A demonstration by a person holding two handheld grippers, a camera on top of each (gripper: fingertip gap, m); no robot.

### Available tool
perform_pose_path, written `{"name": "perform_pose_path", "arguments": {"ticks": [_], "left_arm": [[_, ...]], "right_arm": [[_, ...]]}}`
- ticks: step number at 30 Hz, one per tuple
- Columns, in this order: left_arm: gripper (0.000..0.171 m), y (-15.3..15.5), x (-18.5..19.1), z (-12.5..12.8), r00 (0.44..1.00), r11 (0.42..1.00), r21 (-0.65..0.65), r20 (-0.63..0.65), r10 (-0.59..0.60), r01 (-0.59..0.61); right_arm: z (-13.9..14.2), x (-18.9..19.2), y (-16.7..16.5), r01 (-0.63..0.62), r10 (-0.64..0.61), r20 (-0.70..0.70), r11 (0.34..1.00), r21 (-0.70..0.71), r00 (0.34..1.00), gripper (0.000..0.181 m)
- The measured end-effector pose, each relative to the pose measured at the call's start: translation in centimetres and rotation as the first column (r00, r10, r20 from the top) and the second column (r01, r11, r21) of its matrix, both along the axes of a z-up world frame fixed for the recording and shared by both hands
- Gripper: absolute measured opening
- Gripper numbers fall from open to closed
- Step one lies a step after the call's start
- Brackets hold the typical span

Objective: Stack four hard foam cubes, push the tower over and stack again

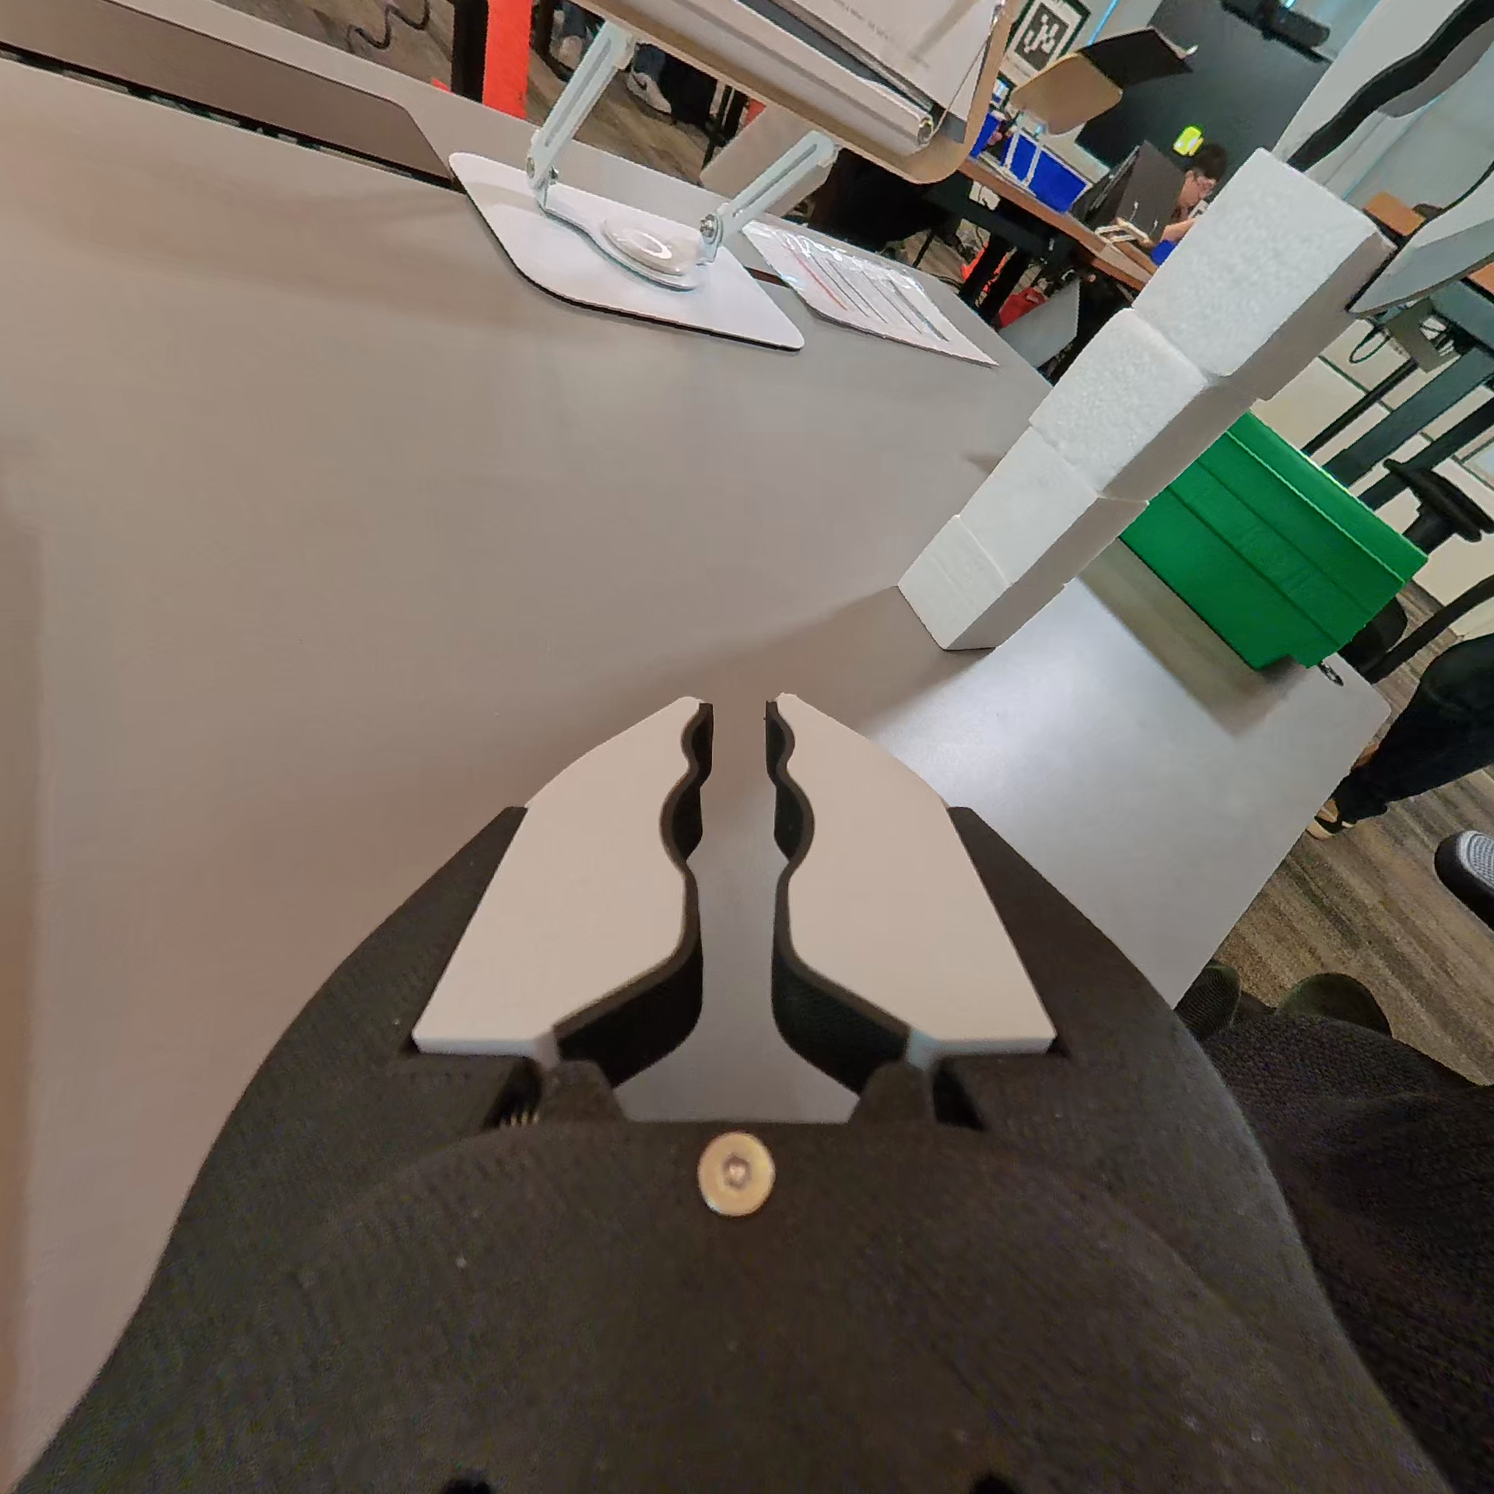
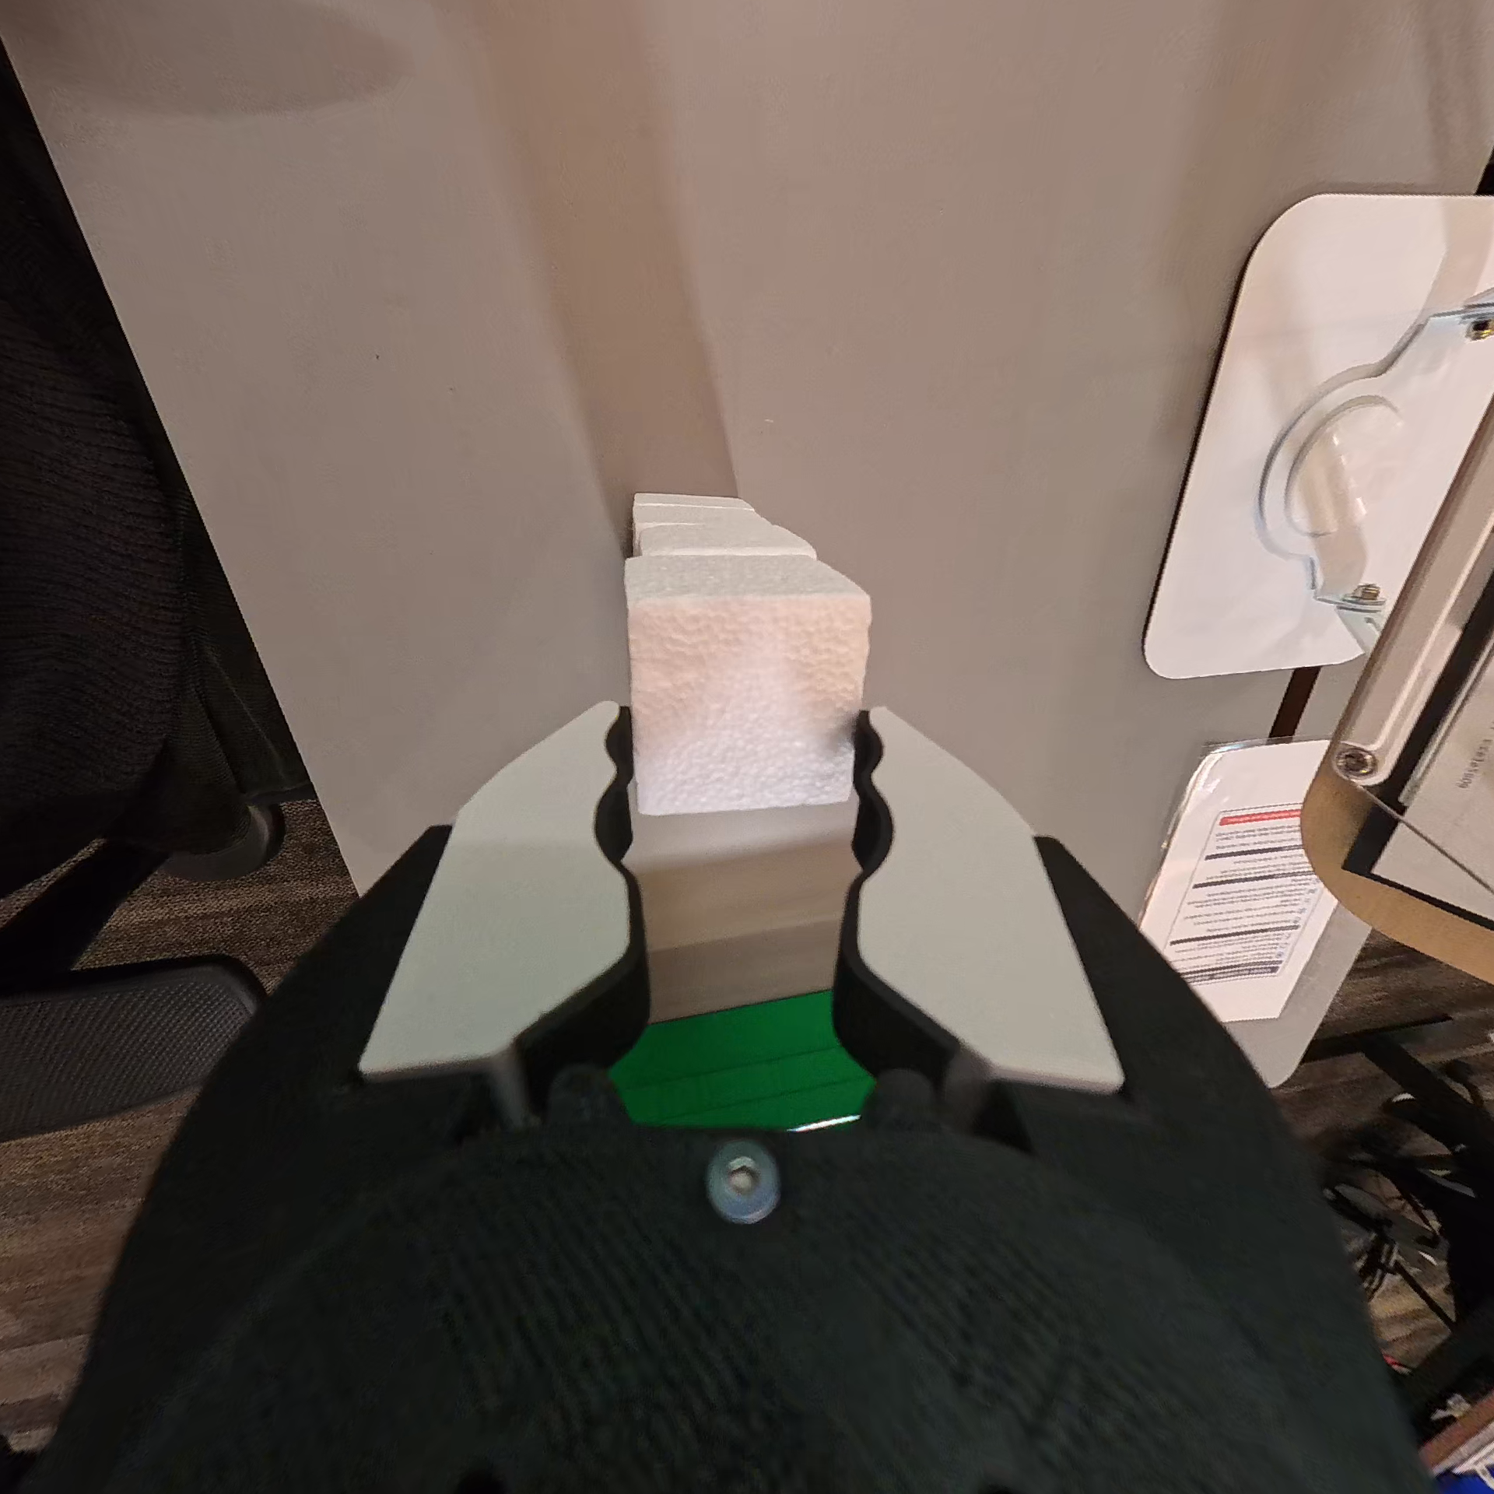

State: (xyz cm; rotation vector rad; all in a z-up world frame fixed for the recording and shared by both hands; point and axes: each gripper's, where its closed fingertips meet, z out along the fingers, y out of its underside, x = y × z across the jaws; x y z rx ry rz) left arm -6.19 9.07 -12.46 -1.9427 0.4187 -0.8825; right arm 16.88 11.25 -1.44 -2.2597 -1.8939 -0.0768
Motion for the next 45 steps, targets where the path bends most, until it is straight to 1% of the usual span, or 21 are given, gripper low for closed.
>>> {"name": "perform_pose_path", "arguments": {"ticks": [1, 5, 9, 12, 15, 17, 18, 20, 22, 23, 24, 25, 27, 29, 31, 32, 34, 37, 39, 42, 45], "left_arm": [[0.013, 0.0, 0.0, 0.0, 1.0, 1.0, 0.0, 0.0, 0.0, 0.0], [0.013, 0.0, 0.0, 0.0, 1.0, 1.0, -0.002, 0.0, -0.001, 0.001], [0.013, 0.0, 0.0, -0.1, 1.0, 1.0, -0.004, -0.002, -0.002, 0.002], [0.013, 0.0, 0.0, -0.1, 1.0, 1.0, -0.004, -0.001, -0.003, 0.003], [0.013, 0.0, -0.1, 0.0, 1.0, 1.0, -0.002, 0.003, 0.001, -0.001], [0.013, 0.1, -0.1, 0.0, 1.0, 1.0, -0.003, 0.006, 0.002, -0.002], [0.013, 0.1, -0.1, 0.0, 1.0, 1.0, -0.003, 0.006, 0.002, -0.002], [0.013, 0.1, 0.0, 0.0, 1.0, 1.0, -0.004, 0.006, 0.0, 0.0], [0.013, 0.1, 0.1, -0.1, 1.0, 1.0, 0.0, -0.008, 0.0, 0.0], [0.013, 0.0, 0.1, -0.2, 1.0, 1.0, 0.011, -0.029, -0.002, 0.002], [0.013, 0.0, 0.2, -0.3, 0.998, 1.0, 0.029, -0.062, -0.006, 0.007], [0.013, -0.1, 0.3, -0.4, 0.995, 0.999, 0.051, -0.098, -0.006, 0.011], [0.012, -0.2, 0.4, -0.5, 0.989, 0.996, 0.087, -0.151, -0.005, 0.019], [0.011, -0.3, 0.5, -0.4, 0.985, 0.994, 0.108, -0.171, -0.002, 0.02], [0.011, -0.3, 0.6, -0.3, 0.985, 0.993, 0.119, -0.174, 0.001, 0.02], [0.01, -0.2, 0.6, -0.3, 0.984, 0.992, 0.123, -0.177, 0.003, 0.019], [0.01, 0.0, 0.5, -0.4, 0.982, 0.992, 0.127, -0.189, 0.014, 0.01], [0.01, 0.1, 0.4, -0.9, 0.97, 0.991, 0.136, -0.243, 0.023, 0.011], [0.009, 0.1, 0.2, -1.3, 0.954, 0.99, 0.144, -0.299, 0.032, 0.011], [0.008, 0.2, 0.1, -1.2, 0.942, 0.984, 0.177, -0.332, 0.054, 0.006], [0.008, 0.2, 0.3, -1.5, 0.934, 0.985, 0.169, -0.354, 0.043, 0.019]], "right_arm": [[0.0, 0.1, 0.0, -0.004, 0.004, 0.005, 1.0, 0.008, 1.0, 0.054], [-0.9, 0.5, -0.3, -0.034, 0.033, 0.048, 0.999, 0.012, 0.998, 0.074], [-0.3, -0.1, -0.3, -0.026, 0.026, 0.002, 0.999, 0.044, 1.0, 0.079], [1.0, -0.1, -0.1, 0.01, -0.003, -0.069, 0.994, 0.105, 0.998, 0.081], [2.8, 0.1, 0.1, 0.101, -0.051, -0.242, 0.976, 0.195, 0.969, 0.085], [4.3, 0.6, 0.3, 0.213, -0.086, -0.421, 0.94, 0.265, 0.903, 0.084], [4.9, 1.2, 0.4, 0.29, -0.109, -0.515, 0.913, 0.286, 0.85, 0.083], [5.0, 3.0, 0.4, 0.459, -0.158, -0.689, 0.844, 0.277, 0.707, 0.079], [3.1, 5.1, 0.4, 0.62, -0.198, -0.809, 0.746, 0.242, 0.554, 0.069], [1.6, 5.7, 0.2, 0.672, -0.205, -0.85, 0.709, 0.213, 0.486, 0.064], [-0.2, 6.3, 0.1, 0.716, -0.214, -0.873, 0.671, 0.195, 0.438, 0.055], [-2.2, 6.8, 0.0, 0.744, -0.226, -0.88, 0.641, 0.189, 0.418, 0.049], [-6.2, 7.0, -0.6, 0.759, -0.252, -0.868, 0.621, 0.194, 0.428, 0.032], [-9.6, 6.0, -1.6, 0.692, -0.254, -0.805, 0.679, 0.247, 0.536, 0.003], [-11.5, 4.2, -2.4, 0.594, -0.226, -0.737, 0.754, 0.282, 0.637, 0.0], [-12.2, 3.2, -2.7, 0.556, -0.207, -0.724, 0.782, 0.282, 0.658, 0.0], [-13.3, 1.3, -3.3, 0.487, -0.181, -0.714, 0.838, 0.248, 0.676, 0.0], [-13.8, -0.8, -3.8, 0.434, -0.162, -0.728, 0.878, 0.202, 0.666, 0.0], [-14.2, -1.1, -3.8, 0.43, -0.162, -0.725, 0.881, 0.199, 0.669, 0.0], [-14.5, 0.3, -2.8, 0.454, -0.168, -0.701, 0.858, 0.242, 0.693, 0.0], [-14.2, 0.7, -2.4, 0.471, -0.192, -0.753, 0.865, 0.174, 0.629, 0.0]]}}
